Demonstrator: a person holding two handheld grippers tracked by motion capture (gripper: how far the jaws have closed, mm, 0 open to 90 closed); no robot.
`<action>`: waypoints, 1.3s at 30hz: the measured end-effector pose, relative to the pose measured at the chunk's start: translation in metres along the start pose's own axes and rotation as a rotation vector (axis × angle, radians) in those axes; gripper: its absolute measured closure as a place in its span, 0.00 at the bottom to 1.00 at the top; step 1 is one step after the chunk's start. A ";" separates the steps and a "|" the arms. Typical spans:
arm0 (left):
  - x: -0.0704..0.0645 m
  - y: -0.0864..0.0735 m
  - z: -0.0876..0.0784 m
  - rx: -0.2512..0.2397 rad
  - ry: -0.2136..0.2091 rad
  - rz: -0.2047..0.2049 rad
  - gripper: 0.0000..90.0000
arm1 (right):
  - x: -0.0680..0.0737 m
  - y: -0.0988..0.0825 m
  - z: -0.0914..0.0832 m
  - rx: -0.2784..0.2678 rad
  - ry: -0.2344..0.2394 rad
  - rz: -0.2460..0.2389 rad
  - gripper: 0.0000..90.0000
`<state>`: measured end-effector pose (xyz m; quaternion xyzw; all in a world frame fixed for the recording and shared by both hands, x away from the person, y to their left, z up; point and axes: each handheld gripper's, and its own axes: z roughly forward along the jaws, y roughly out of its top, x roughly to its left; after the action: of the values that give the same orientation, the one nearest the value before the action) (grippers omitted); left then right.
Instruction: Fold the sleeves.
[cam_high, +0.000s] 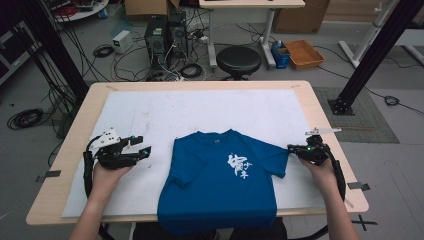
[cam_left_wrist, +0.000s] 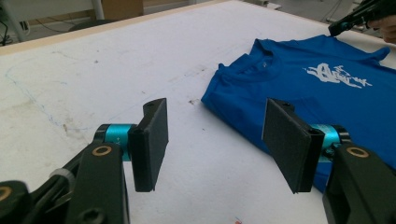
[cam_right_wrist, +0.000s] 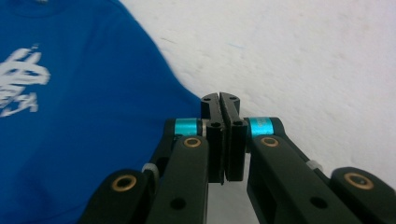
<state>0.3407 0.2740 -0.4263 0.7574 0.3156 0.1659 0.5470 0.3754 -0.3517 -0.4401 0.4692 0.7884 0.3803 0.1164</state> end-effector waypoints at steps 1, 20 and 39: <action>0.000 0.000 0.000 0.000 -0.002 -0.002 0.46 | 0.003 0.002 -0.002 -0.007 0.005 -0.002 1.00; 0.000 -0.001 0.004 0.011 -0.023 -0.015 0.45 | 0.147 0.072 0.007 -0.025 0.071 -0.213 1.00; -0.006 0.002 0.012 0.029 -0.038 -0.016 0.45 | 0.121 0.062 -0.006 -0.181 0.065 -0.114 0.72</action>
<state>0.3435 0.2613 -0.4284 0.7658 0.3135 0.1423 0.5432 0.3480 -0.2379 -0.3714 0.3985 0.7796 0.4580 0.1541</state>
